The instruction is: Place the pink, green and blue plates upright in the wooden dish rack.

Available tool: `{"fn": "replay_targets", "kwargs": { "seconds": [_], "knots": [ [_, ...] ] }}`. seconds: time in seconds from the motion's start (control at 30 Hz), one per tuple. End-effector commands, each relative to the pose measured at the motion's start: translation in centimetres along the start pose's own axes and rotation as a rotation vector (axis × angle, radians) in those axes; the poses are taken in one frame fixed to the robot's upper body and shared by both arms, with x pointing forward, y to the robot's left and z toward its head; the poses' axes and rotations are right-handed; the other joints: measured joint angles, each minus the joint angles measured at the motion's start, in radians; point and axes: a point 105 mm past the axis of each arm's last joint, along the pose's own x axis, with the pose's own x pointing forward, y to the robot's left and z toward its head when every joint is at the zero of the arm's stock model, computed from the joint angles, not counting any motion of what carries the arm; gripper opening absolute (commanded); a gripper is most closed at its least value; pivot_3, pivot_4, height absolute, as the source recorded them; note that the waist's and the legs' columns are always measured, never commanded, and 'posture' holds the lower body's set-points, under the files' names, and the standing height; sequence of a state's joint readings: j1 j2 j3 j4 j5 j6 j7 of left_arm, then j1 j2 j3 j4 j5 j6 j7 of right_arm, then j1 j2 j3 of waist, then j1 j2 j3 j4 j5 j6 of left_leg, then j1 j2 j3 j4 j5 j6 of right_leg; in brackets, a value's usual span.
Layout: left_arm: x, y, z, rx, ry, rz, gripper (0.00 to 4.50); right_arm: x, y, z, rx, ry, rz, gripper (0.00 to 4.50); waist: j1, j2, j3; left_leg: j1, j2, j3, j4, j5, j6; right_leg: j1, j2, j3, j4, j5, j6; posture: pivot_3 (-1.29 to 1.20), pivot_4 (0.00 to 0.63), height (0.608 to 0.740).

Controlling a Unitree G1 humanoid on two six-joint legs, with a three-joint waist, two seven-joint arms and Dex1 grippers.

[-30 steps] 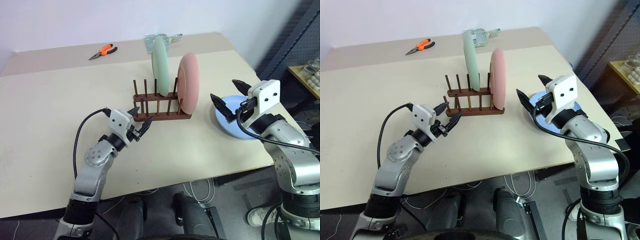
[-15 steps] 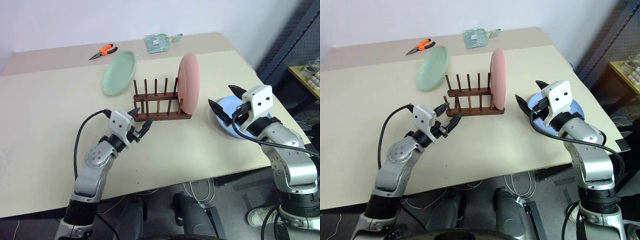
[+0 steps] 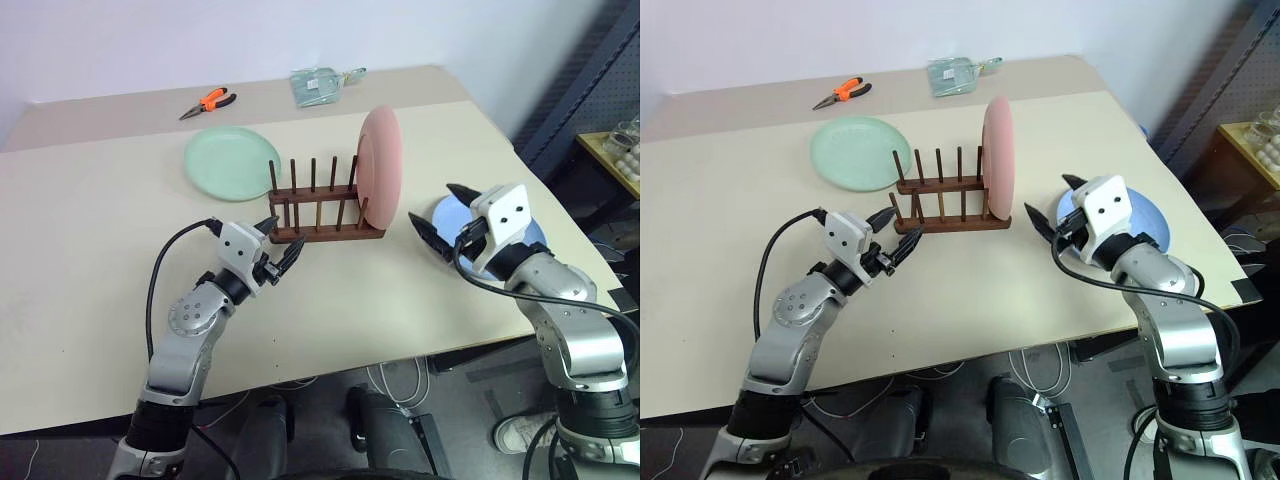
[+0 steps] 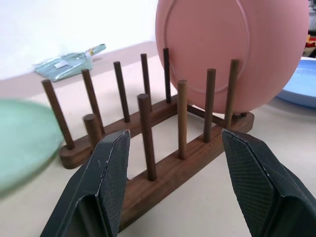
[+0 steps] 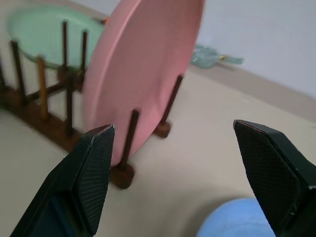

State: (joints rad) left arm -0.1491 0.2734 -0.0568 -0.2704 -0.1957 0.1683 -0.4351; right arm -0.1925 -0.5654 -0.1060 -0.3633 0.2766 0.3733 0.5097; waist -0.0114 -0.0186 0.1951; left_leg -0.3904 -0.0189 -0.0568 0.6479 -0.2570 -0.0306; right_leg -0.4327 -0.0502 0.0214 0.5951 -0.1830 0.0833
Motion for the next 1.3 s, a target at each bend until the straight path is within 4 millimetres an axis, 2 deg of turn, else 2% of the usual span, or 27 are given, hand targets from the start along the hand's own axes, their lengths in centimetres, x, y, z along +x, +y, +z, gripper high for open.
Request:
{"fn": "replay_targets", "kwargs": {
  "seconds": [0.03, 0.1, 0.13, 0.2, 0.27, 0.37, 0.5, 0.7, 0.8, 1.03, 1.1, 1.17, 1.23, 1.3],
  "knots": [
    [-0.4, 5.2, 1.4, 0.006, -0.037, 0.267, 3.26, -0.1, 0.5, 0.9, -0.040, -0.032, 0.028, 3.94, 0.000, 0.000, 0.000, 0.000, 0.000, 0.000, 0.000, 0.000, 0.000, 0.000, 0.000, 0.000, 0.000, 0.000, 0.000, 0.00, 0.150, 0.739],
    [-1.3, 10.2, 1.0, -0.017, -0.001, 0.528, 3.82, 0.0, 1.0, 0.8, -0.044, -0.030, 0.046, 3.95, 0.001, 0.000, 0.000, 0.000, 0.000, -0.001, 0.001, 0.000, 0.000, 0.000, 0.000, 0.000, 0.001, 0.000, 0.000, 0.00, 0.150, 0.739],
    [-1.7, 11.5, 0.9, -0.028, 0.010, 0.598, 4.29, 0.0, 1.1, 0.8, -0.045, -0.031, 0.051, 3.95, 0.000, -0.001, 0.000, 0.000, 0.000, -0.002, 0.002, 0.000, 0.000, 0.000, 0.001, -0.001, 0.001, 0.000, 0.001, 0.00, 0.150, 0.739],
    [-2.2, 14.9, -0.2, -0.176, 0.080, 0.769, 4.45, 0.2, 1.4, 0.7, -0.048, -0.033, 0.059, 3.95, -0.002, -0.001, 0.000, 0.001, 0.000, -0.002, 0.002, 0.000, 0.000, 0.001, 0.001, -0.001, 0.001, 0.000, 0.001, 0.00, 0.150, 0.739],
    [-1.8, 16.8, -1.5, -0.337, 0.156, 0.857, 4.45, 0.4, 1.7, 0.6, -0.049, -0.032, 0.067, 3.95, 0.001, -0.001, 0.000, 0.001, 0.000, -0.002, 0.002, 0.000, 0.000, 0.001, 0.001, -0.002, 0.001, 0.002, 0.004, 0.00, 0.150, 0.739],
    [0.6, 17.8, -3.1, -0.501, 0.248, 0.867, 4.45, 0.7, 2.0, 0.5, -0.047, -0.034, 0.078, 3.95, 0.004, -0.002, 0.000, 0.000, -0.001, -0.003, 0.002, 0.000, 0.000, 0.002, 0.001, -0.003, 0.001, 0.002, 0.005, 0.00, 0.150, 0.739],
    [4.9, 17.1, -3.1, -0.682, 0.242, 0.792, 4.45, 1.0, 2.2, 0.5, -0.053, -0.038, 0.083, 3.95, 0.008, -0.003, 0.000, 0.000, -0.003, -0.003, 0.003, 0.000, 0.000, 0.003, -0.001, -0.003, 0.000, 0.004, 0.005, 0.00, 0.150, 0.739],
    [6.5, 16.6, -4.8, -0.897, 0.291, 0.849, 4.45, 0.7, 1.9, 0.8, -0.063, -0.042, 0.052, 3.95, -0.003, -0.003, 0.000, 0.001, -0.003, -0.003, 0.002, 0.000, 0.000, 0.003, -0.001, -0.002, 0.000, 0.005, 0.006, 0.00, 0.150, 0.739],
    [6.3, 16.6, -5.7, -1.016, 0.304, 0.930, 3.63, 0.6, 1.8, 0.8, -0.067, -0.041, 0.038, 3.95, -0.001, -0.002, 0.000, 0.002, -0.002, -0.003, 0.002, 0.000, 0.000, 0.003, 0.000, -0.002, 0.002, 0.005, 0.006, 0.00, 0.150, 0.739],
    [6.0, 17.1, -5.6, -1.061, 0.275, 0.981, 0.04, 0.8, 1.7, 1.1, -0.077, -0.050, 0.024, 3.95, 0.003, -0.002, 0.000, 0.002, -0.002, -0.003, 0.002, 0.000, -0.001, 0.003, -0.001, -0.002, 0.001, 0.005, 0.006, 0.00, 0.150, 0.739],
    [5.9, 17.5, -5.4, -1.045, 0.259, 0.983, 0.04, 0.9, 1.7, 1.3, -0.087, -0.058, 0.027, 3.95, 0.002, -0.002, 0.000, 0.002, -0.003, -0.003, 0.002, 0.000, -0.001, 0.003, -0.001, -0.002, 0.001, 0.005, 0.006, 0.00, 0.150, 0.739],
    [6.0, 18.7, -3.6, -0.991, 0.145, 0.966, 0.04, 1.1, 1.7, 1.8, -0.116, -0.074, 0.028, 3.95, 0.001, -0.002, 0.000, 0.002, -0.003, -0.003, 0.002, 0.000, -0.001, 0.003, -0.001, -0.002, 0.001, 0.005, 0.006, 0.00, 0.150, 0.739],
    [6.5, 19.8, -0.5, -0.845, -0.001, 0.894, 0.04, 1.3, 1.6, 2.8, -0.161, -0.101, 0.030, 3.95, -0.001, -0.002, 0.000, 0.002, -0.003, -0.003, 0.002, 0.001, -0.001, 0.003, -0.001, -0.002, 0.001, 0.005, 0.006, 0.00, 0.150, 0.739],
    [6.8, 19.8, 2.8, -0.706, -0.135, 0.808, 0.04, 1.5, 1.6, 4.3, -0.201, -0.145, 0.041, 3.95, -0.003, -0.003, 0.000, 0.001, -0.002, -0.003, 0.001, 0.001, -0.001, 0.003, -0.001, -0.002, 0.001, 0.005, 0.006, 0.00, 0.150, 0.739]
  ]
}}
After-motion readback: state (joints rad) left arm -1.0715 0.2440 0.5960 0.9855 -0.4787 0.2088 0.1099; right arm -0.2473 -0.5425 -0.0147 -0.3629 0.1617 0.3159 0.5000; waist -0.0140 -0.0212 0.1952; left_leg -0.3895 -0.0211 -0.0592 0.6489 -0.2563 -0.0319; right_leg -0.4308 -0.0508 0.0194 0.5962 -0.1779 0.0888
